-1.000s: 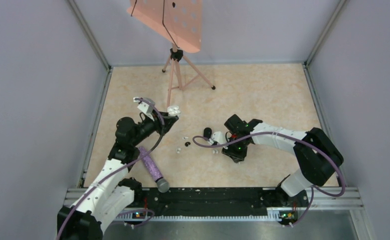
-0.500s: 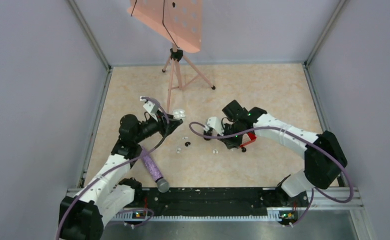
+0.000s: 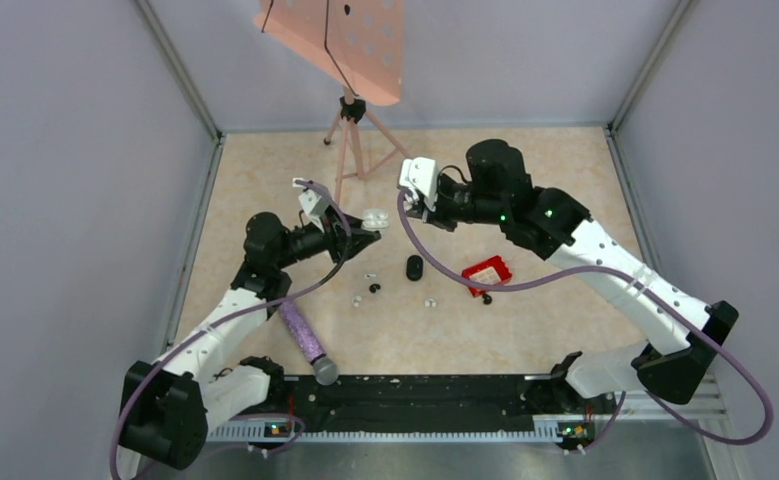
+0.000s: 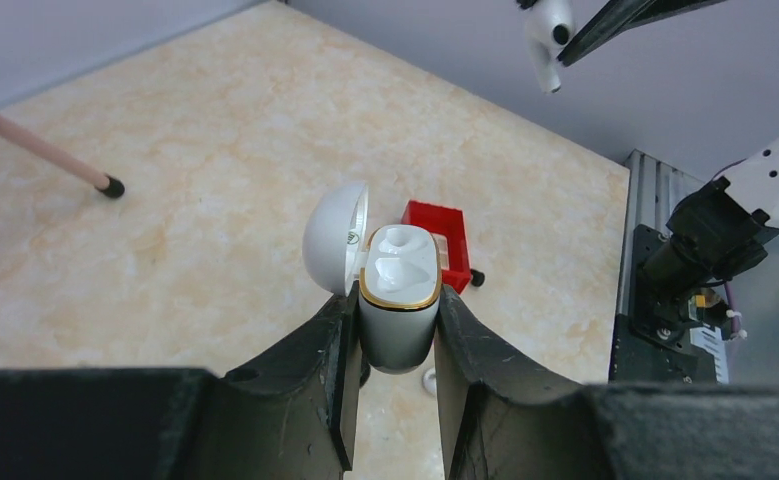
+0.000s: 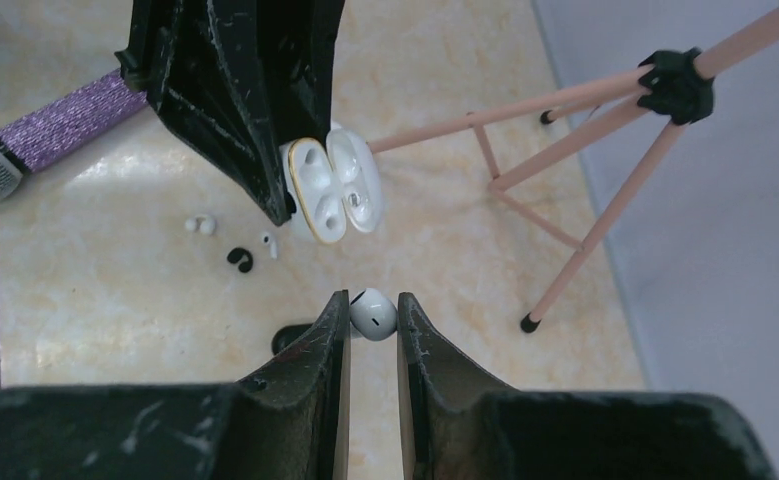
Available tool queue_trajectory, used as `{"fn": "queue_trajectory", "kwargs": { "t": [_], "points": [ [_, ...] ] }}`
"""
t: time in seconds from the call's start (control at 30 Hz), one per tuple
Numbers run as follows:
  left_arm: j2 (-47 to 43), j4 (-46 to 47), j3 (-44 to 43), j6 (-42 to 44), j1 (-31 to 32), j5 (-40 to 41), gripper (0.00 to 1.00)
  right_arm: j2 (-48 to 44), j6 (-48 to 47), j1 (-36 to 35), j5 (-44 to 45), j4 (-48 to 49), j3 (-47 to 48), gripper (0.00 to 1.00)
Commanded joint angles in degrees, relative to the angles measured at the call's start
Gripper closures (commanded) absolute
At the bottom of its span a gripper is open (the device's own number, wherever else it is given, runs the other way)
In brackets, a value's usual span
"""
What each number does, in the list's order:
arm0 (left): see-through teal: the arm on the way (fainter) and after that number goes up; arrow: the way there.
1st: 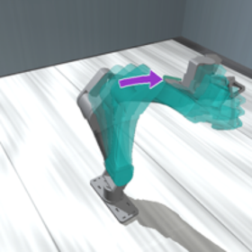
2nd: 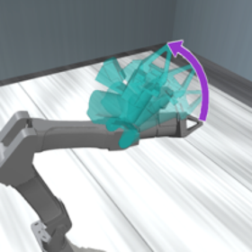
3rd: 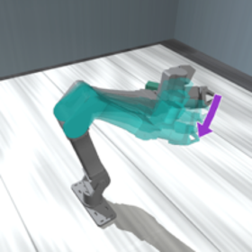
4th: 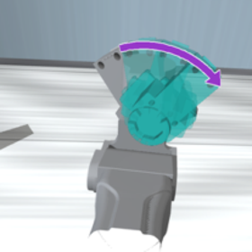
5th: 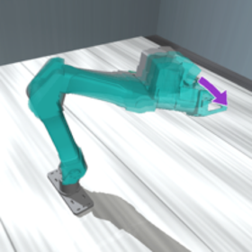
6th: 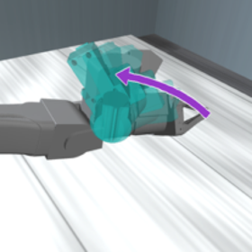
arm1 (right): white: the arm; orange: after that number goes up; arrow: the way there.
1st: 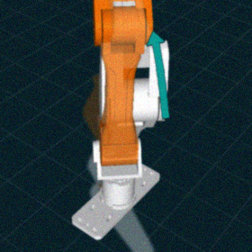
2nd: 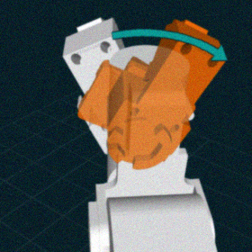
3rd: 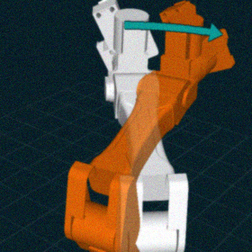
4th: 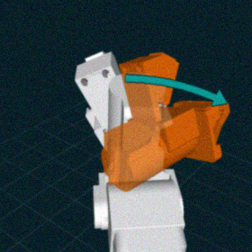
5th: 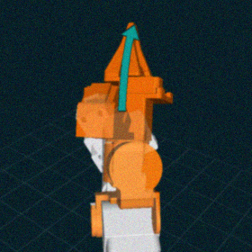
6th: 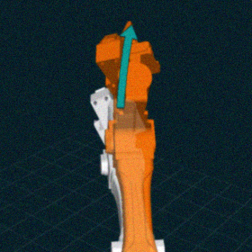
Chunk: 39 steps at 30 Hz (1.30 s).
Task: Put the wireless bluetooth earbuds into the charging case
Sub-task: Pick up the earbud from the center of the board, then place the earbud in the charging case.
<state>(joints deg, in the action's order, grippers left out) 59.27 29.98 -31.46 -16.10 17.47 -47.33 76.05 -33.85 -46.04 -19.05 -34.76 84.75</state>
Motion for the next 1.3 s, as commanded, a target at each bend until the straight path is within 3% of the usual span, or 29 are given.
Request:
{"fn": "queue_trajectory", "kwargs": {
  "t": [0.0, 0.17, 0.43, 0.73, 1.27],
  "points": [
    [-0.6, 5.5, -4.8, 0.3, 1.1, 0.4, 1.0, 0.2, 0.3, -3.8, 7.4, 8.8, 2.1, 1.0],
    [-1.1, 6.8, -6.7, -4.6, 1.2, 2.9, 1.0, 1.2, 0.5, -7.8, 16.6, 15.8, 1.8, 1.0],
    [-3.2, 6.6, -7.0, -7.6, 1.3, 4.0, 1.0, 1.6, -0.4, -10.2, 21.3, 21.9, 0.2, 1.0],
    [-4.3, 6.5, -8.4, -12.4, 1.3, 7.1, 1.0, 1.5, 0.2, -11.7, 21.1, 26.3, -2.5, 1.0],
    [-4.8, 6.4, -9.0, -11.8, 1.3, 6.3, 1.0, 2.5, -0.2, -12.2, 21.4, 29.9, -4.3, 1.0]
  ]
}}
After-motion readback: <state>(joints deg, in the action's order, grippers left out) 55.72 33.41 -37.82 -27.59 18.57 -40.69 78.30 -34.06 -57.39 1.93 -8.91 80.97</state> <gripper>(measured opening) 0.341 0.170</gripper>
